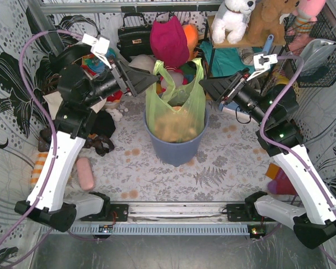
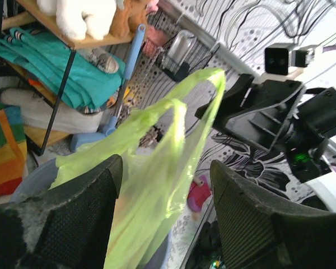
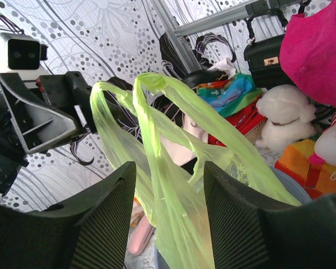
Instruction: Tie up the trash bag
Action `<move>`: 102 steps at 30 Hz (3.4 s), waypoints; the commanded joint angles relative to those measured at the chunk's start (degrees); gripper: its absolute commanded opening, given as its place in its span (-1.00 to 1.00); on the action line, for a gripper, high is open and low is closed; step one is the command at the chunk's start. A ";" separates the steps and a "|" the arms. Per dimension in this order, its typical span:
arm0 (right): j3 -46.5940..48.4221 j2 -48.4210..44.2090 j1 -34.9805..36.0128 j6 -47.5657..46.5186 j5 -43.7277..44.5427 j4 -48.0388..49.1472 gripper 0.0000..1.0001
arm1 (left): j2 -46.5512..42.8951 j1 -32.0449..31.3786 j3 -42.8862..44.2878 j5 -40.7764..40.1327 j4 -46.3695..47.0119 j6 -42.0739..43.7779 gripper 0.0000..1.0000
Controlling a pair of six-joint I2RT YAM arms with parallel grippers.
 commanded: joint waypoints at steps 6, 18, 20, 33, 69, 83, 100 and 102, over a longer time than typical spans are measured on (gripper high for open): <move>5.25 6.29 -0.25 -0.81 -4.45 3.82 0.07 | 7.72 -0.11 5.65 9.28 3.81 1.87 0.43; 13.31 14.69 -0.24 6.72 -13.08 13.66 -0.22 | 12.55 -0.07 8.86 16.21 18.02 -8.77 0.00; 14.38 15.31 -0.24 7.25 -13.30 14.54 -0.27 | 12.98 -0.08 9.11 17.06 21.09 -11.22 -0.05; 14.02 13.95 -0.25 7.80 -10.88 15.15 -0.67 | 12.96 -0.09 11.29 16.35 11.53 -4.01 -0.03; 5.41 9.42 -0.25 8.98 -8.90 17.60 -0.60 | 18.80 -0.03 10.62 28.22 35.62 -24.58 -0.01; 4.30 9.00 -0.21 9.52 -8.72 17.70 -0.59 | 16.23 0.22 9.85 29.97 14.16 -6.44 0.31; 9.23 12.46 -0.16 12.64 -10.68 21.41 -1.00 | 25.26 -1.45 16.70 31.79 48.89 -36.29 -0.72; 12.87 12.95 -0.16 11.62 -9.38 18.95 -1.00 | 22.49 0.37 16.55 29.63 43.52 -33.11 -0.90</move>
